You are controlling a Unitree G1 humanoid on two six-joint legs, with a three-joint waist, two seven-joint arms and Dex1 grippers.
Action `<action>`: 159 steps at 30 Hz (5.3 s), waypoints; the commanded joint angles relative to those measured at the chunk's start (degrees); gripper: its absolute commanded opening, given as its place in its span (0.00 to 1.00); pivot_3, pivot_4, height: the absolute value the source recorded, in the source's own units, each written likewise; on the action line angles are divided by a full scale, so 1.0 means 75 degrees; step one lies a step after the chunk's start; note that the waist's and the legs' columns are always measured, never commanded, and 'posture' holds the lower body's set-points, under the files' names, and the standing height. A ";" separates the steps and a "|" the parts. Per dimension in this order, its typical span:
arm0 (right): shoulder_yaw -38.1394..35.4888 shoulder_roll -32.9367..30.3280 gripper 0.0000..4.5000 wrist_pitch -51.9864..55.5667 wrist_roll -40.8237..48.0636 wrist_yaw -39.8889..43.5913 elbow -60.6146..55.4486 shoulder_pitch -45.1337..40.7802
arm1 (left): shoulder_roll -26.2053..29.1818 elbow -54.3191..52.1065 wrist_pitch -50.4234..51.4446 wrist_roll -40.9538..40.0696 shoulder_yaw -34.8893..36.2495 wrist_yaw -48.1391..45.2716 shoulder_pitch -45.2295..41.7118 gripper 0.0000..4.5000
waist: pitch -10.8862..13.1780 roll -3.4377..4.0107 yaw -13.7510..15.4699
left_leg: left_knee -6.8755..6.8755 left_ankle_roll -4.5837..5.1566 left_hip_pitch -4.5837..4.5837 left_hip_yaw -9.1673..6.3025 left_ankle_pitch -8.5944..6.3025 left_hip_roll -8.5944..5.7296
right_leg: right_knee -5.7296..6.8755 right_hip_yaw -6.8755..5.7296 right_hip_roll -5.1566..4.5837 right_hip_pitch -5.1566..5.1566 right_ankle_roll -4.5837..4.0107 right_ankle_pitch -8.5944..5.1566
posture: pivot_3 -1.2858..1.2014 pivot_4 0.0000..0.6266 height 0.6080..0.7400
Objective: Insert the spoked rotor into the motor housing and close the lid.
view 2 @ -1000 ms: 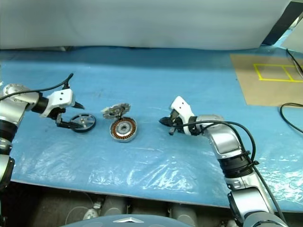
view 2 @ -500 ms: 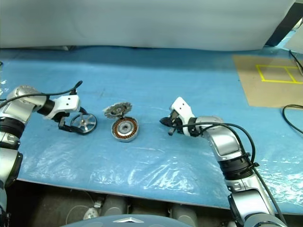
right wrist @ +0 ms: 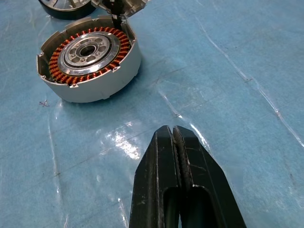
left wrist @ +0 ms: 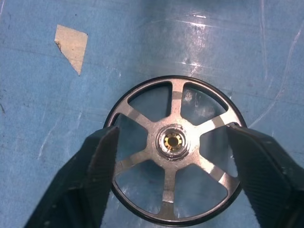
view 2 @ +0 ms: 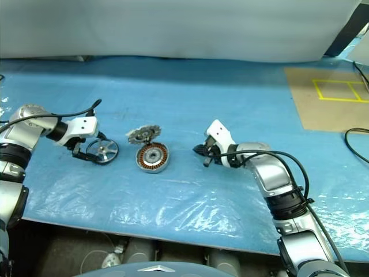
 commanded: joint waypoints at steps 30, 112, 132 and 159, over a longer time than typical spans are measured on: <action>0.0287 -0.0114 0.00 -0.0213 -0.0003 0.0049 0.0094 -0.0159 | 0.0257 -0.0559 -0.0056 -0.0503 0.0606 -0.0218 0.0163 0.44 | 0.0000 0.0000 0.0006 | 0.0002 0.0000 0.0000 0.0003 0.0000 0.0002 | 0.0003 0.0000 0.0000 -0.0001 -0.0001 -0.0001 | 0.52 0.24 1.00; 0.0000 -0.0408 0.00 -0.0373 0.0087 0.0030 0.0362 -0.0040 | 0.0373 -0.3904 0.2360 -0.1571 0.0400 -0.0147 0.0521 0.50 | 0.0011 -0.0001 0.0012 | 0.0043 -0.0003 -0.0025 0.0007 -0.0002 0.0002 | 0.0013 -0.0007 0.0006 -0.0005 -0.0004 -0.0001 | 0.52 0.24 1.00; -0.0005 -0.0374 0.00 -0.0288 0.0037 -0.0149 0.0200 0.0162 | -0.0950 -0.0279 -0.0330 0.0585 -0.0597 0.0632 -0.0875 0.90 | 0.0011 -0.0002 0.0005 | 0.0043 -0.0008 -0.0037 -0.0005 -0.0004 -0.0014 | 0.0013 -0.0017 0.0010 -0.0009 -0.0001 0.0001 | 0.52 0.24 1.00; 0.0046 -0.0410 0.00 -0.0272 -0.0003 -0.0252 0.0148 0.0207 | -0.1385 0.0466 -0.0746 0.0897 -0.0601 0.0900 -0.0758 0.63 | 0.0008 0.0004 0.0055 | 0.0041 -0.0007 0.0002 -0.0010 -0.0004 -0.0003 | 0.0014 -0.0016 -0.0001 0.0036 0.0004 0.0003 | 0.52 0.24 1.00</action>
